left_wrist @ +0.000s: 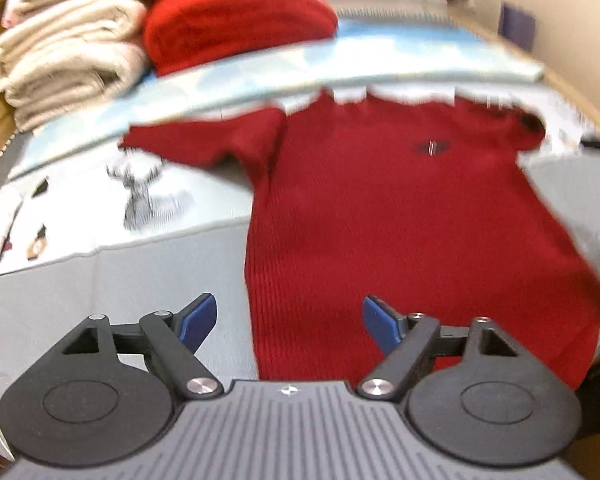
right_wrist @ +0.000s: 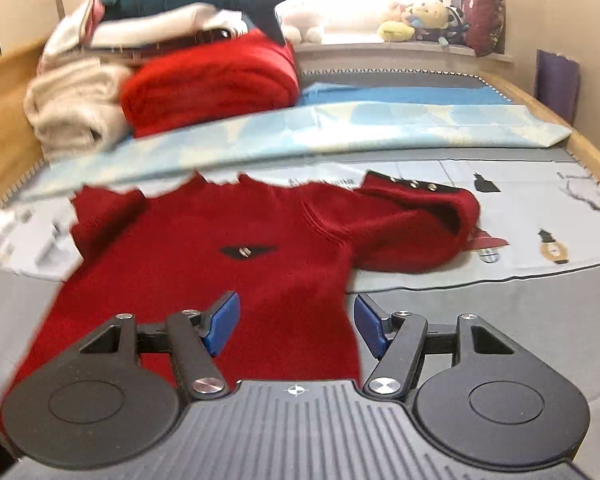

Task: Fold small clothes

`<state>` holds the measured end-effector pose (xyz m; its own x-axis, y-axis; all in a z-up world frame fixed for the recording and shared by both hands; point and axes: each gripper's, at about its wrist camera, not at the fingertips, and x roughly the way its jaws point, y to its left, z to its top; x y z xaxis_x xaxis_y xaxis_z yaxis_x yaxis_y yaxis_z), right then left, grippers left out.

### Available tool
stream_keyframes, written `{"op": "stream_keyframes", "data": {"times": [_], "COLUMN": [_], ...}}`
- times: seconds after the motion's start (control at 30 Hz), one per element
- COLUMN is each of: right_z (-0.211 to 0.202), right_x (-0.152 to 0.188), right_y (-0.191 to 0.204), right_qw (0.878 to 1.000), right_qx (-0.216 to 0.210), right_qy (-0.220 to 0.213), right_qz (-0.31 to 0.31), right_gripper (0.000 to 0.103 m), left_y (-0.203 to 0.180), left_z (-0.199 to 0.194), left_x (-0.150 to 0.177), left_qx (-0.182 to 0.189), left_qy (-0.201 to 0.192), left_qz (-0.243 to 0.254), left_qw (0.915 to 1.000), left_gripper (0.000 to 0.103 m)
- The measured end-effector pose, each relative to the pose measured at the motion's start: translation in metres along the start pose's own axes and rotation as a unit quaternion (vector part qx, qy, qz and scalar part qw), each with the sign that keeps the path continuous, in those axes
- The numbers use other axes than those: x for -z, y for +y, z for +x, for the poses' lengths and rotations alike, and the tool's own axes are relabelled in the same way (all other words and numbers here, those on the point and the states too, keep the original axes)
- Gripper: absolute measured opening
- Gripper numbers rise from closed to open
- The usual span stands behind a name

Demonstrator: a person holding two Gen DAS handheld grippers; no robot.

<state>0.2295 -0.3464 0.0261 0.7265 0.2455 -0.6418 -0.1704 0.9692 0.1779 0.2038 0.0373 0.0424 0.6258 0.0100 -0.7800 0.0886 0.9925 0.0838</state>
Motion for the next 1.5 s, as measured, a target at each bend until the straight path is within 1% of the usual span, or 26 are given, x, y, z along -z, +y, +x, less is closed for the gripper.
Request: {"op": "stream_keyframes", "data": {"times": [0.1,0.2,0.23,0.33,0.4,0.47,0.5,0.6,0.67,0.73,0.77,0.8,0.83,0.9,0.93,0.97,1.0,1.03,1.07,1.13,1.2,1.3,1.37,1.43,1.47,1.5], "right_z": [-0.002,0.001,0.002,-0.004,-0.003,0.0,0.003,0.011,0.016,0.02,0.022,0.024,0.025,0.027,0.028,0.031,0.035,0.039,0.042,0.049,0.054,0.065,0.077,0.094,0.105,0.119], "right_x": [-0.003,-0.002,-0.001,0.0,0.0,-0.001,-0.001,-0.002,-0.004,-0.006,-0.008,-0.01,-0.011,-0.014,-0.016,-0.018,-0.021,-0.024,-0.029,-0.046,-0.068,-0.096,-0.103,-0.097,-0.092,-0.089], "right_y": [0.006,0.011,0.011,0.011,0.008,0.006,0.007,0.011,0.014,0.016,0.017,0.019,0.021,0.026,0.028,0.03,0.031,0.034,0.037,0.047,0.06,0.081,0.092,0.099,0.101,0.105], "right_qw": [1.0,0.999,0.999,0.999,0.999,0.999,0.999,0.998,0.998,0.998,0.998,0.998,0.998,0.997,0.997,0.996,0.996,0.996,0.995,0.995,0.996,0.997,0.997,0.997,0.997,0.998], "right_qx": [-0.011,-0.023,-0.023,-0.013,-0.003,0.003,0.005,0.017,0.022,0.027,0.03,0.032,0.032,0.03,0.03,0.03,0.033,0.04,0.048,0.062,0.054,0.025,0.01,-0.003,-0.002,0.003], "right_qy": [-0.011,-0.014,-0.014,-0.011,-0.011,-0.004,-0.001,0.0,0.0,0.002,0.003,0.003,0.002,-0.002,-0.001,0.0,0.004,0.009,0.011,0.011,-0.001,-0.034,-0.052,-0.067,-0.058,-0.035], "right_qz": [-0.008,-0.026,-0.034,-0.051,-0.053,-0.049,-0.049,-0.058,-0.058,-0.055,-0.055,-0.057,-0.061,-0.071,-0.077,-0.08,-0.081,-0.082,-0.083,-0.08,-0.07,-0.062,-0.056,-0.049,-0.048,-0.043], "right_gripper": [0.066,0.067,0.067,0.067,0.066,0.062,0.059,0.054,0.051,0.046,0.045,0.043,0.043,0.043,0.042,0.042,0.036,0.028,0.025,0.017,0.017,0.017,0.017,0.017,0.017,0.021], "left_y": [-0.001,-0.006,-0.003,-0.012,-0.016,-0.018,-0.019,-0.018,-0.011,0.003,0.011,0.02,0.03,0.048,0.057,0.065,0.073,0.081,0.089,0.107,0.123,0.138,0.147,0.155,0.159,0.162], "left_z": [-0.028,-0.048,-0.048,-0.055,-0.051,-0.036,-0.026,0.016,0.045,0.072,0.083,0.094,0.105,0.126,0.132,0.133,0.135,0.137,0.14,0.148,0.16,0.18,0.192,0.202,0.207,0.212], "left_x": [-0.014,-0.035,-0.044,-0.069,-0.082,-0.093,-0.098,-0.111,-0.115,-0.12,-0.12,-0.119,-0.116,-0.115,-0.117,-0.12,-0.122,-0.125,-0.126,-0.127,-0.126,-0.122,-0.118,-0.116,-0.116,-0.116], "left_qx": [-0.005,0.0,0.001,-0.004,-0.007,-0.005,-0.004,-0.007,-0.007,0.001,0.002,0.003,0.004,-0.003,-0.007,-0.005,-0.006,-0.014,-0.021,-0.018,-0.017,-0.028,-0.027,-0.027,-0.029,-0.029], "left_qy": [-0.022,-0.042,-0.051,-0.083,-0.092,-0.089,-0.081,-0.042,-0.027,-0.023,-0.027,-0.03,-0.027,0.001,0.007,0.001,-0.008,-0.012,-0.012,-0.005,-0.002,0.007,0.013,0.009,0.007,0.005], "left_qz": [-0.023,-0.029,-0.025,-0.013,-0.013,-0.016,-0.016,-0.007,-0.01,-0.027,-0.04,-0.057,-0.075,-0.104,-0.12,-0.131,-0.137,-0.142,-0.153,-0.186,-0.216,-0.241,-0.262,-0.275,-0.28,-0.289], "left_qw": [0.9995,0.9987,0.9984,0.9965,0.9956,0.9959,0.9966,0.9991,0.9996,0.9994,0.9988,0.9979,0.9968,0.9945,0.9928,0.9914,0.9906,0.9897,0.988,0.9823,0.9762,0.9701,0.9647,0.9611,0.9594,0.957], "left_gripper": [0.088,0.089,0.09,0.092,0.092,0.092,0.092,0.092,0.092,0.092,0.087,0.076,0.068,0.028,0.023,0.021,0.019,0.018,0.018,0.018,0.018,0.018,0.018,0.018,0.018,0.018]}}
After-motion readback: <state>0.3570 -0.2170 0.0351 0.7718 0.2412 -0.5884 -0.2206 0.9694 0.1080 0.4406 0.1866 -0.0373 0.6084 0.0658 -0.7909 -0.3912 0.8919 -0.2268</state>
